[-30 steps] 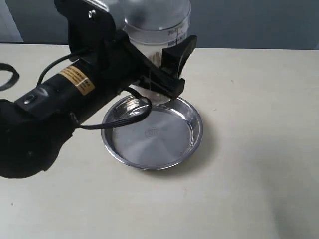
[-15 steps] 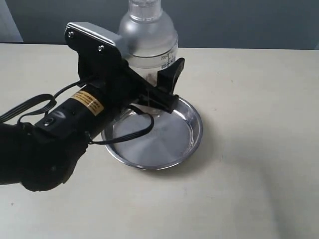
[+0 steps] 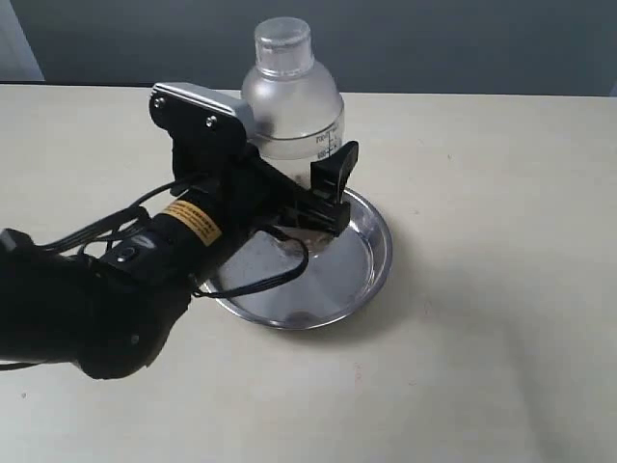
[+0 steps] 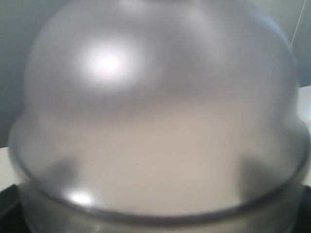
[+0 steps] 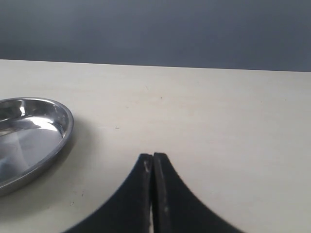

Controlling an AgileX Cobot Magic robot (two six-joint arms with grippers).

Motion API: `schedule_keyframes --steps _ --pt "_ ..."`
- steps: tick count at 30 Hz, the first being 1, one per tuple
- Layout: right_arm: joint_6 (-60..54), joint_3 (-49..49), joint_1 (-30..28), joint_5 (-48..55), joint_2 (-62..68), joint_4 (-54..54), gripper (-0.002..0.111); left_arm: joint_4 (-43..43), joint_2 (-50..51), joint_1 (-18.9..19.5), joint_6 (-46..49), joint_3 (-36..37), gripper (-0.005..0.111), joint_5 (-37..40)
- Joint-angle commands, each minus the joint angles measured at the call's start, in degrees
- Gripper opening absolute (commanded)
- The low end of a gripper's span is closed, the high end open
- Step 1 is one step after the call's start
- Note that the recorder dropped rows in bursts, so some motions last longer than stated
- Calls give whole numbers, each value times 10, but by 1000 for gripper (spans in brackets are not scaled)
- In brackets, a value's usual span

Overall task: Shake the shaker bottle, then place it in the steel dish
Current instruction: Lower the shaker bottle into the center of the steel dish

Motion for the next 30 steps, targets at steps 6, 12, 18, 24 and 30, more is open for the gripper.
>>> schedule_keyframes --steps 6,12,18,24,30 --pt "0 1 2 -8 -2 -1 -1 -8 45 -1 -4 -1 0 -128" --pt "0 1 2 -8 -2 -1 -1 -16 85 -1 -5 -1 0 -128" --pt "0 1 2 -8 -2 -1 -1 -24 110 -1 -5 -6 0 -128" --pt "0 1 2 -8 -2 -1 -1 -35 116 -1 9 -7 0 -128" --pt "0 1 2 -8 -2 -1 -1 -38 116 12 17 -7 0 -128"
